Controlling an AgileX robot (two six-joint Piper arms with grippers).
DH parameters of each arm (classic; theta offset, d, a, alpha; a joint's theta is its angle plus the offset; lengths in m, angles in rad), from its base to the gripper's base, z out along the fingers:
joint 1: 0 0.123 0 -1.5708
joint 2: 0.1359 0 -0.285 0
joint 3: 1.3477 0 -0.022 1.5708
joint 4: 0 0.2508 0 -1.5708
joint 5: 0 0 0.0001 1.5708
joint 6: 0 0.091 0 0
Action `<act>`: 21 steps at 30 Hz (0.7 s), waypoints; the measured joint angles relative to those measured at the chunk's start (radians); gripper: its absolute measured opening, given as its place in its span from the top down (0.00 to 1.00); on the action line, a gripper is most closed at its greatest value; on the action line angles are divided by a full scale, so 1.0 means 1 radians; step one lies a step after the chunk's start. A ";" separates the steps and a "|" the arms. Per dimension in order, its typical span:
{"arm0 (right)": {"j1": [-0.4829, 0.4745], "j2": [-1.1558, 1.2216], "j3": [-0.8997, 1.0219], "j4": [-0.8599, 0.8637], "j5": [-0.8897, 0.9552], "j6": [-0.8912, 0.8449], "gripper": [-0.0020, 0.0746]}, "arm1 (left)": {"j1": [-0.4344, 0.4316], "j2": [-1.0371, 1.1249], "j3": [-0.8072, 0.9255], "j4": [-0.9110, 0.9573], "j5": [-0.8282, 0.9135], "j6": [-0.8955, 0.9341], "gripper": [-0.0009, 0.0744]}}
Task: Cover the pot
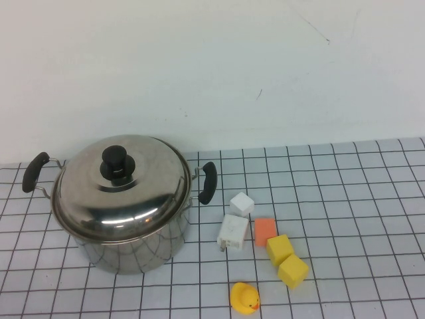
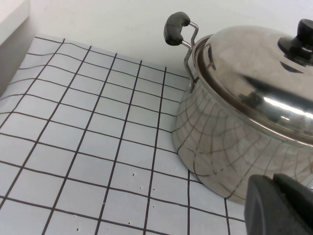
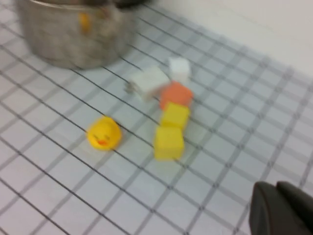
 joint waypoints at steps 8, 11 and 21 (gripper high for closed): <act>-0.038 -0.174 0.204 -0.500 -0.064 0.558 0.98 | 0.000 0.000 0.000 0.000 0.000 0.000 0.99; -0.119 -0.236 0.227 -0.724 -0.078 0.720 0.98 | 0.000 0.000 0.000 0.000 0.000 0.000 0.99; -0.494 -0.392 0.228 -0.801 -0.146 0.528 0.98 | 0.000 0.000 0.000 0.000 0.000 0.000 0.99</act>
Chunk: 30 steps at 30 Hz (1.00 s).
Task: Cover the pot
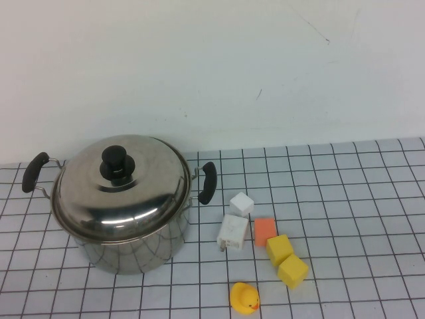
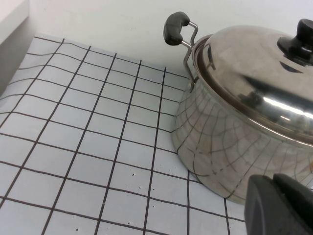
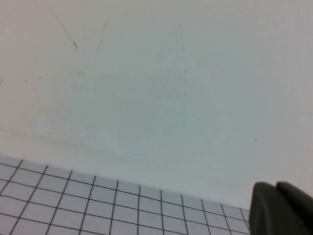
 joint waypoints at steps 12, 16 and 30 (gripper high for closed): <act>-0.366 -0.112 0.000 1.279 0.042 -1.235 0.98 | 0.000 0.000 0.000 0.000 0.000 -0.004 0.99; -0.449 -0.112 0.000 1.354 0.023 -1.323 0.98 | 0.000 0.000 0.000 0.000 0.000 -0.004 0.99; -0.396 -0.112 0.128 1.433 0.004 -1.172 0.98 | 0.000 0.000 0.000 0.000 0.000 -0.004 0.99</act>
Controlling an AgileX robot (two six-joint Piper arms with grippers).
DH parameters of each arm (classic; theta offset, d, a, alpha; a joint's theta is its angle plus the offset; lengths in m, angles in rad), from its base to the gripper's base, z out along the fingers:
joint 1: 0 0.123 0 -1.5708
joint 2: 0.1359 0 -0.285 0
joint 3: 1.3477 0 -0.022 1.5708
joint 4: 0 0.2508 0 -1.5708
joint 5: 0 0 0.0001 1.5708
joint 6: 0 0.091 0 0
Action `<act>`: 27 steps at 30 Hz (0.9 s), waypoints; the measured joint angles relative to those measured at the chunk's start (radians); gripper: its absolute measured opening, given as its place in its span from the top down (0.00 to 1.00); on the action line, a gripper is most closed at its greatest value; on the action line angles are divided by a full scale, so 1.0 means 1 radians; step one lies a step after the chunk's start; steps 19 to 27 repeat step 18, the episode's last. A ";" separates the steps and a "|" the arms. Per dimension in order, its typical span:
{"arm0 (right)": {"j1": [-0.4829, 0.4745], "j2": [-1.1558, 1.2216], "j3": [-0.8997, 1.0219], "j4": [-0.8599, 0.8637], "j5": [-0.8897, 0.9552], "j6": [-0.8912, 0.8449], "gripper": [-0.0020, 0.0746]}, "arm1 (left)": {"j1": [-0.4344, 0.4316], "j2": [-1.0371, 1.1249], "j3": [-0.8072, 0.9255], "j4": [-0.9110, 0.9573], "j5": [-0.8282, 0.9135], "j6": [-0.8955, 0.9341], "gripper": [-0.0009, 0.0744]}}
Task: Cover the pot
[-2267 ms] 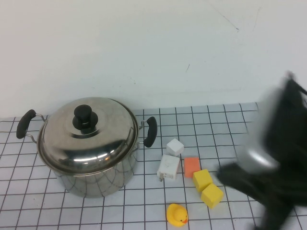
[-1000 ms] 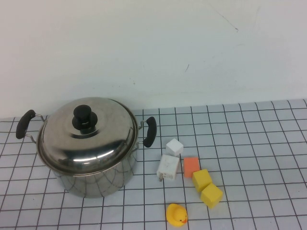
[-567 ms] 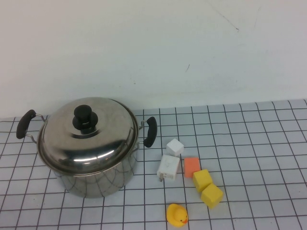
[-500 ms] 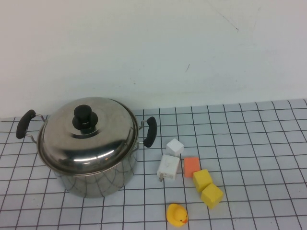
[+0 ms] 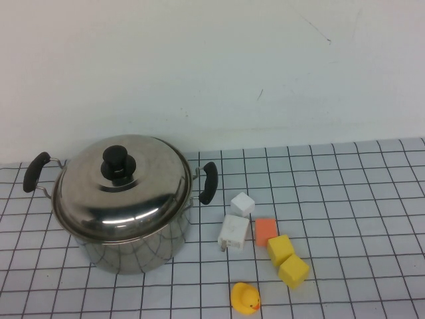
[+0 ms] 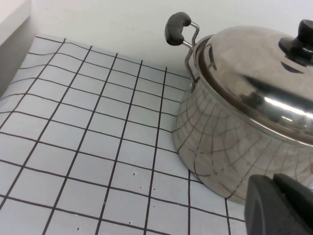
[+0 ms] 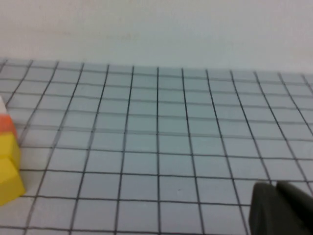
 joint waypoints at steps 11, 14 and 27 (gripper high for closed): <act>0.079 0.000 0.001 -0.097 0.013 0.243 0.98 | 0.000 0.000 0.000 0.000 0.000 0.000 0.99; 0.079 0.000 0.001 -0.101 0.013 0.246 0.98 | 0.000 0.000 0.000 0.000 0.000 0.000 0.99; 0.079 0.000 0.001 -0.102 0.014 0.247 0.98 | 0.000 0.000 0.000 0.000 0.000 0.000 0.99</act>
